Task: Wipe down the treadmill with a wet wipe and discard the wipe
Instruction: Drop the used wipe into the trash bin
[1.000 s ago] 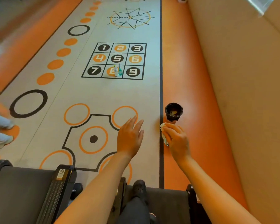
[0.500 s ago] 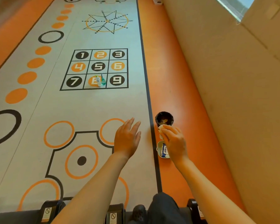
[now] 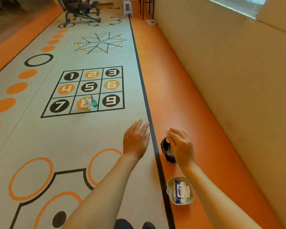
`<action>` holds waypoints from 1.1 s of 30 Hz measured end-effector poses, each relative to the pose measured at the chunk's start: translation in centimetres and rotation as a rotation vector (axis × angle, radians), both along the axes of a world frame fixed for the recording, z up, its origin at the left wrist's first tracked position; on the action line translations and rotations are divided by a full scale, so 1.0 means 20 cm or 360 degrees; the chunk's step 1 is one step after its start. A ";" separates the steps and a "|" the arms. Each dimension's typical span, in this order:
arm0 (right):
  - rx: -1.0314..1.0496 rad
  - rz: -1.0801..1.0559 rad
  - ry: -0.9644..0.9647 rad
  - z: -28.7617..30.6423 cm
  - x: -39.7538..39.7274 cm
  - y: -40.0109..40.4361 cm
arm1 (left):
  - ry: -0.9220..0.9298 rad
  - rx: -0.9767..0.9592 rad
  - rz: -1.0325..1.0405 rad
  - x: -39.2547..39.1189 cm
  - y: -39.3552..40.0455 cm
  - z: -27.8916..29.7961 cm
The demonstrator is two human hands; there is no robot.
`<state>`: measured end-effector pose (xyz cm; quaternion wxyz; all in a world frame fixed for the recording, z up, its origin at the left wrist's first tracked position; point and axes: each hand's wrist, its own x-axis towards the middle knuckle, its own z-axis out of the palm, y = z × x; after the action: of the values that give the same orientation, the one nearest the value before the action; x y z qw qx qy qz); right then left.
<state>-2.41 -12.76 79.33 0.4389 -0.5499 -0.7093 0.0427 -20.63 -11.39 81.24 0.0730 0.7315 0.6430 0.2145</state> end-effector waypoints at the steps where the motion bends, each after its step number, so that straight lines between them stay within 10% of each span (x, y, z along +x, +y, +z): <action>1: 0.0028 -0.0019 -0.0004 -0.07 0.01 0.09 | 0.0017 -0.0005 -0.0046 0.02 0.11 -0.08; 19: -0.0339 -0.1113 0.0195 -0.41 0.13 1.20 | 0.0187 -0.0335 -0.1007 0.40 1.71 -0.44; 33: -0.0696 -0.1663 0.0440 -0.70 0.15 1.51 | 0.0334 -0.0417 -0.1697 0.63 2.22 -0.78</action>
<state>0.66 17.37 65.30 0.3666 -0.8941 -0.2547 0.0375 -8.00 33.01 65.55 0.1973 0.9577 0.2093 -0.0079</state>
